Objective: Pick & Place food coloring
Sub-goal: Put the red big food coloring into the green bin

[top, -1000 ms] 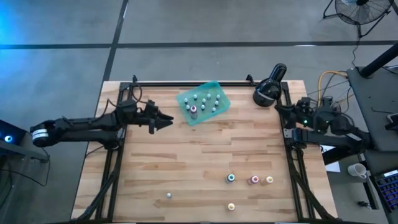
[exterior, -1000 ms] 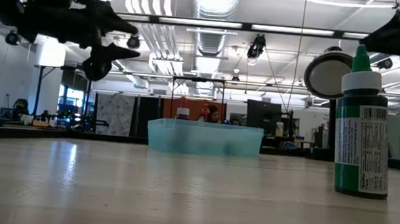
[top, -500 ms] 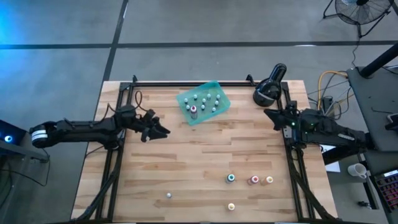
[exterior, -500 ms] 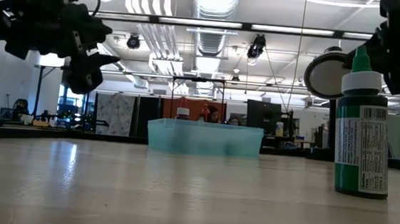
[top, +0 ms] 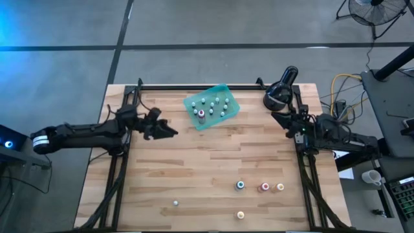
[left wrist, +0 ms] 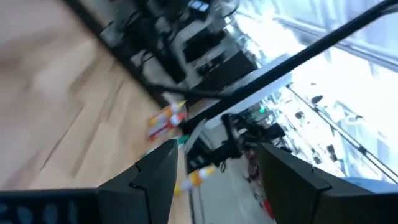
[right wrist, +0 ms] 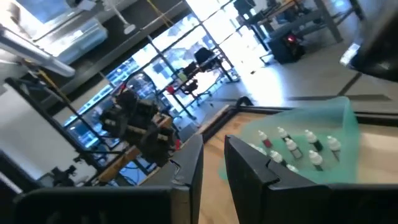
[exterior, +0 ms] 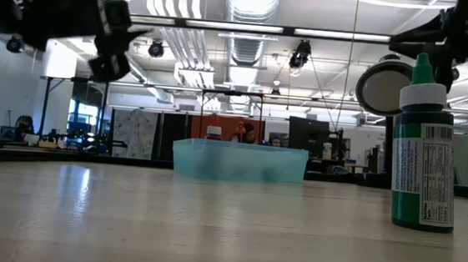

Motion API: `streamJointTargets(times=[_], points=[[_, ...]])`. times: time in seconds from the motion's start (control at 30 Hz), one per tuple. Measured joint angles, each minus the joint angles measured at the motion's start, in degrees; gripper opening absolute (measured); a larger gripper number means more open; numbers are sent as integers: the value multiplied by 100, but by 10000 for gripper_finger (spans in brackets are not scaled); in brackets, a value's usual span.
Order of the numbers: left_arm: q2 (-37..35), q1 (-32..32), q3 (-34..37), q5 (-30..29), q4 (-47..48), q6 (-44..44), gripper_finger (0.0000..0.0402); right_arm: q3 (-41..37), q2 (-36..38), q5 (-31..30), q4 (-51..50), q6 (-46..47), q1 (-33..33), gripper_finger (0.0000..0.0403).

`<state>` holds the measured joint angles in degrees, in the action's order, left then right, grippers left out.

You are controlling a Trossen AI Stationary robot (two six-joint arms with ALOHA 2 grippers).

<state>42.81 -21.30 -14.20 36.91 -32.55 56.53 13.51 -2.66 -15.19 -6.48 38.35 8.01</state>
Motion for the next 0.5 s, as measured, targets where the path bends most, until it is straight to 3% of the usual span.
streamJointTargets(times=[0.17,0.33,0.5], points=[[0,2,-676,-458,3,-529,192,247,-47,66,4,-251,0,60],[7,0,-1327,-1223,9,-348,192,471,-95,9,4,-450,2,65],[52,2,-1938,-1303,13,-120,192,500,-114,-354,377,-227,1,63]])
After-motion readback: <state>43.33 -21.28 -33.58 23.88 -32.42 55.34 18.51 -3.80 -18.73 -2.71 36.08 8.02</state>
